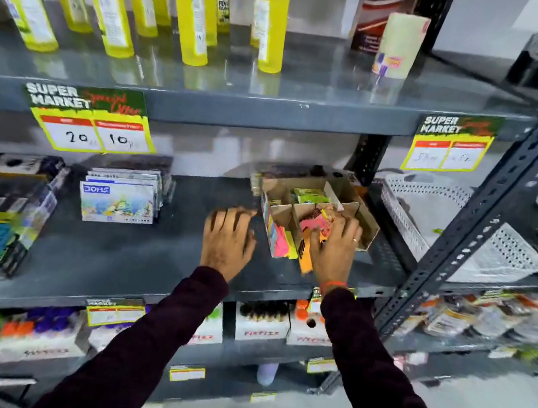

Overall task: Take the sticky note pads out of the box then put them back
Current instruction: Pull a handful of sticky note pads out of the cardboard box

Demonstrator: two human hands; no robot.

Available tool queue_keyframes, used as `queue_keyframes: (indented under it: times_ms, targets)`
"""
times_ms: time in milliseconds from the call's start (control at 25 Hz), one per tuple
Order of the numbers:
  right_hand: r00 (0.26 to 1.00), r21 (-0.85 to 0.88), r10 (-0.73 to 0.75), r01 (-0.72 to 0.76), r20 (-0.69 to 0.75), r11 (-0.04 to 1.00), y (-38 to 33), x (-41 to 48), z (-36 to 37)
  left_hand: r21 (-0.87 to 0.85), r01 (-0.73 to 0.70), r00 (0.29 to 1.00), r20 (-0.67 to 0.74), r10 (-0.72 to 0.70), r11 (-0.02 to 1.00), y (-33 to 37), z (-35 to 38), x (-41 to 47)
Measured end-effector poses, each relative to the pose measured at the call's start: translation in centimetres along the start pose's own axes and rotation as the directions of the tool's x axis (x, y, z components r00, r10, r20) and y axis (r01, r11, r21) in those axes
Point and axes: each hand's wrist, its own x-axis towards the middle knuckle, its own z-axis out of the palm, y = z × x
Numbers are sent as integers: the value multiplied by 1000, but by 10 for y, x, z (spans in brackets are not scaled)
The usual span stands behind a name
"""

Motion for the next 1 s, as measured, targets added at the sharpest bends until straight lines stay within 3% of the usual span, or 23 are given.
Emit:
queue_keyframes:
  times_ms: [80,160,200,480,1000]
  targets:
    - [935,40,345,-349,82,936,13,-4,9,32,108,986,127,-111,994,-16,14,-5]
    - [746,99,645,-663,166,742,24,-12,13,65,175,958,220,-185,982,-32,31,-20]
    - [687,150,694,-726,214,672,26,-13,17,76,171,954,235,-185,982,-39,40,-24]
    - [566,387,761,-810,317,441,21,-5,39,63,223,903,362,-230,973,-61,58,-38]
    - [595,287,773,-797,221,531,14,11,42,30,284,888,369,-274,958,-65,64,-43]
